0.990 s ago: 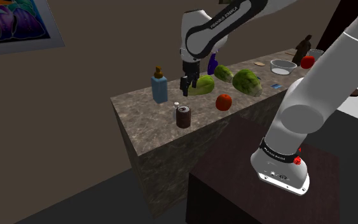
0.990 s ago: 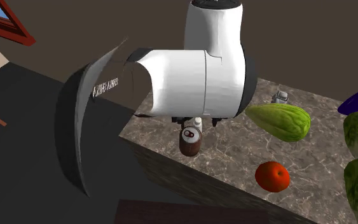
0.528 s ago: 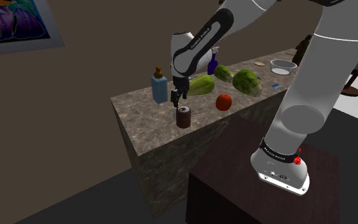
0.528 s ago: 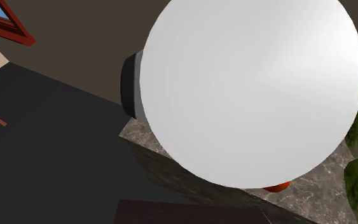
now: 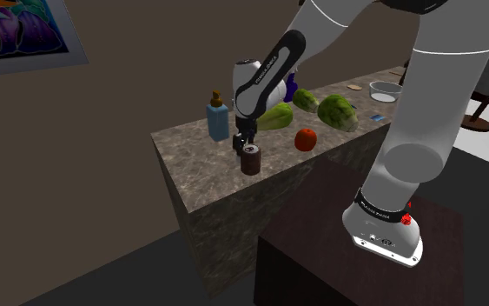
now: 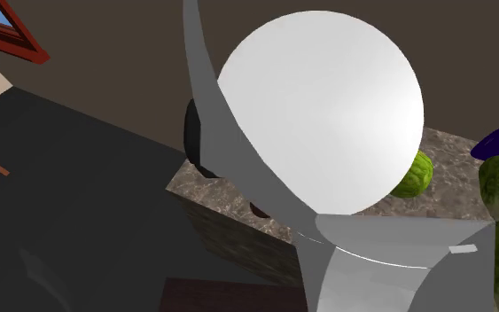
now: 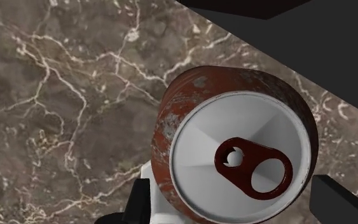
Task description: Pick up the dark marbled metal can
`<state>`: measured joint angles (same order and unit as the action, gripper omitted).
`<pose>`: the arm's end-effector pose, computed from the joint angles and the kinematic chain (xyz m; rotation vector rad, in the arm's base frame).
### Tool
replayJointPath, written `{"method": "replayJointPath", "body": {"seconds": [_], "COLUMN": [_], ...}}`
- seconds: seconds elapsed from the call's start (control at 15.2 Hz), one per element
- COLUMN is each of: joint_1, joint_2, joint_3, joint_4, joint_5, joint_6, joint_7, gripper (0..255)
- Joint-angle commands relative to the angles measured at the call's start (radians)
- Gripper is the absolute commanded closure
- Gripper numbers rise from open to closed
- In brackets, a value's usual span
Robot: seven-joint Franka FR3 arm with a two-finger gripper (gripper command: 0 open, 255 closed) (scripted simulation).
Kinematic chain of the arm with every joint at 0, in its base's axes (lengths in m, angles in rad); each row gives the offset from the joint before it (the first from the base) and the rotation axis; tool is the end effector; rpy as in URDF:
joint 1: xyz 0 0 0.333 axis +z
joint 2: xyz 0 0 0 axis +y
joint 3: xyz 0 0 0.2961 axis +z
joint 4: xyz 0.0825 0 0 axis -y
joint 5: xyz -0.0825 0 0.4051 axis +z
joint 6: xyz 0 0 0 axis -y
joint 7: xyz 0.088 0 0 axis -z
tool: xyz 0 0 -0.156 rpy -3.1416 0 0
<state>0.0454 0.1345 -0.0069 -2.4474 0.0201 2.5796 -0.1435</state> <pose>0.4937 0.0191 0.1597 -3.1211 -0.2581 0.0028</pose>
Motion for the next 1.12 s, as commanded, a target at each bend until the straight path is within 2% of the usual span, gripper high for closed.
{"method": "replayJointPath", "body": {"seconds": [0.0, 0.07, 0.66, 1.06], "joint_1": [0.0, -0.001, 0.0, 0.0], "joint_2": [0.01, 0.011, 0.01, -0.063], "joint_3": [0.0, 0.0, 0.0, -0.001], "joint_4": [0.001, 0.0, 0.001, 0.01], "joint_5": [0.0, 0.001, 0.0, -0.003], "joint_6": [0.01, 0.011, 0.01, -0.072], "joint_7": [-0.001, -0.002, -0.001, 0.002], "gripper": [0, 255, 255, 255]}}
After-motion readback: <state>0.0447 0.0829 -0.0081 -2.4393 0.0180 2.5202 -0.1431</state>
